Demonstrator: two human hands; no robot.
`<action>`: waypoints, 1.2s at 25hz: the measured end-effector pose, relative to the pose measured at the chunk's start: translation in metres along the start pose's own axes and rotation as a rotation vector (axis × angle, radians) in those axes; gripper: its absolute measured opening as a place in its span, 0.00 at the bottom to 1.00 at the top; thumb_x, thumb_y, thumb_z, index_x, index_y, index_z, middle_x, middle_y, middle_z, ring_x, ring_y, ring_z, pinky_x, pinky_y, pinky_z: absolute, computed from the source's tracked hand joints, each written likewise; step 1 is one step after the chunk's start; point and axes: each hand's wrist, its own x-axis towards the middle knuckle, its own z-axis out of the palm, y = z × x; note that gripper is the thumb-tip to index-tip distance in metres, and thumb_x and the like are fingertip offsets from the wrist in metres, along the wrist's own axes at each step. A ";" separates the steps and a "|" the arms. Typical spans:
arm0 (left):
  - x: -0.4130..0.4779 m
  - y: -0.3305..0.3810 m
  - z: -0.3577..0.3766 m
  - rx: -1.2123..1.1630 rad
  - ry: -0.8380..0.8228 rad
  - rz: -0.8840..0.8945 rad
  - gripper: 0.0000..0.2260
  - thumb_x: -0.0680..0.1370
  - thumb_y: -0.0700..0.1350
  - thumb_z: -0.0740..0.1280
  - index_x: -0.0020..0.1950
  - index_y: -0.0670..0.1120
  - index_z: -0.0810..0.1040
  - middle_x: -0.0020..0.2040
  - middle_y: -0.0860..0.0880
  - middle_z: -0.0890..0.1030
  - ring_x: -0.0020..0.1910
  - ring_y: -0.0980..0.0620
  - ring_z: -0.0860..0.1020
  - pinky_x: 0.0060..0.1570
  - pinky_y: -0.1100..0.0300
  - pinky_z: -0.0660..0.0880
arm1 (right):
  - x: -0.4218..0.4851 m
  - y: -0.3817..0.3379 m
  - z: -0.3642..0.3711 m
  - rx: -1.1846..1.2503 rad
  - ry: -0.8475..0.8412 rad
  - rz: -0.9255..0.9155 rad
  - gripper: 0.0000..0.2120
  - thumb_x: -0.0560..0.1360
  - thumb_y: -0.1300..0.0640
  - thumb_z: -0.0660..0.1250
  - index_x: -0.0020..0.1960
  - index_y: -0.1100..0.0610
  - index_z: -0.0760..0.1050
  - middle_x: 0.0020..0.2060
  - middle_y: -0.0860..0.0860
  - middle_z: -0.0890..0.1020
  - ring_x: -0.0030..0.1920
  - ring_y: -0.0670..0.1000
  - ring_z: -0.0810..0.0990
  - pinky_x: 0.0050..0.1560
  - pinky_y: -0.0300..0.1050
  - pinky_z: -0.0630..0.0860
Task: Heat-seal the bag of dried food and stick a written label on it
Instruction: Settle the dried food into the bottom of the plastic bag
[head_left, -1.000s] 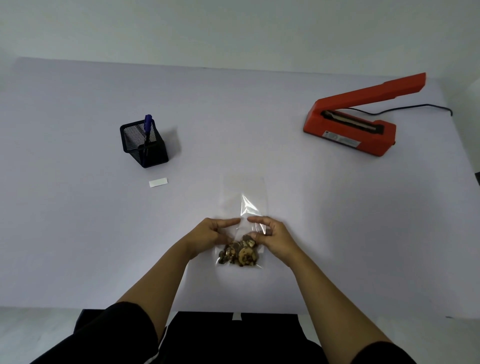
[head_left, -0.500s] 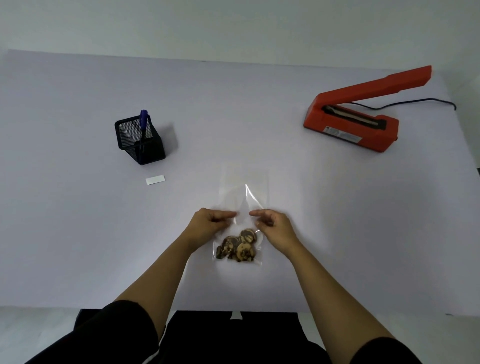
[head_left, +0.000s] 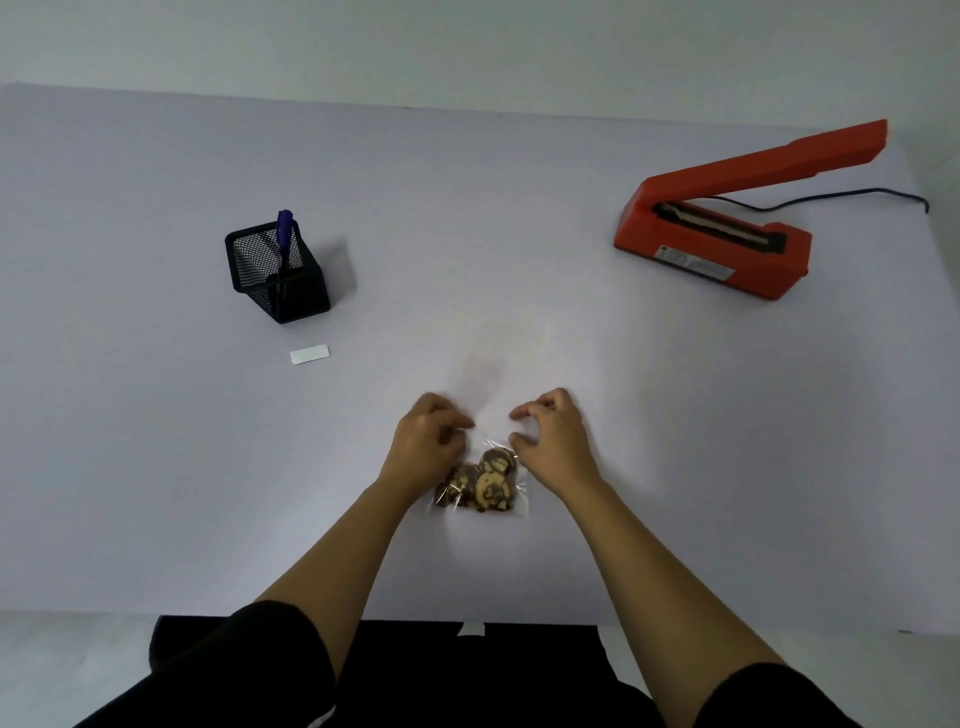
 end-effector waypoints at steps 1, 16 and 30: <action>0.000 -0.001 0.003 0.012 0.047 -0.023 0.08 0.69 0.37 0.72 0.48 0.43 0.84 0.52 0.46 0.72 0.49 0.54 0.71 0.50 0.64 0.70 | 0.001 -0.001 -0.001 -0.011 -0.022 -0.007 0.13 0.72 0.61 0.68 0.56 0.58 0.78 0.53 0.53 0.71 0.54 0.51 0.73 0.57 0.41 0.71; 0.007 0.000 -0.003 0.187 -0.065 0.158 0.02 0.73 0.39 0.70 0.42 0.41 0.81 0.38 0.45 0.80 0.36 0.46 0.78 0.37 0.58 0.72 | 0.002 -0.017 0.003 -0.027 -0.017 -0.039 0.14 0.71 0.51 0.71 0.52 0.58 0.80 0.49 0.52 0.80 0.49 0.50 0.77 0.48 0.37 0.70; 0.030 -0.002 -0.016 0.266 -0.338 0.385 0.09 0.72 0.33 0.68 0.50 0.40 0.82 0.48 0.42 0.80 0.46 0.43 0.77 0.46 0.57 0.73 | 0.009 -0.013 -0.012 -0.113 -0.115 -0.136 0.11 0.76 0.65 0.63 0.55 0.60 0.80 0.51 0.56 0.81 0.52 0.54 0.79 0.55 0.42 0.74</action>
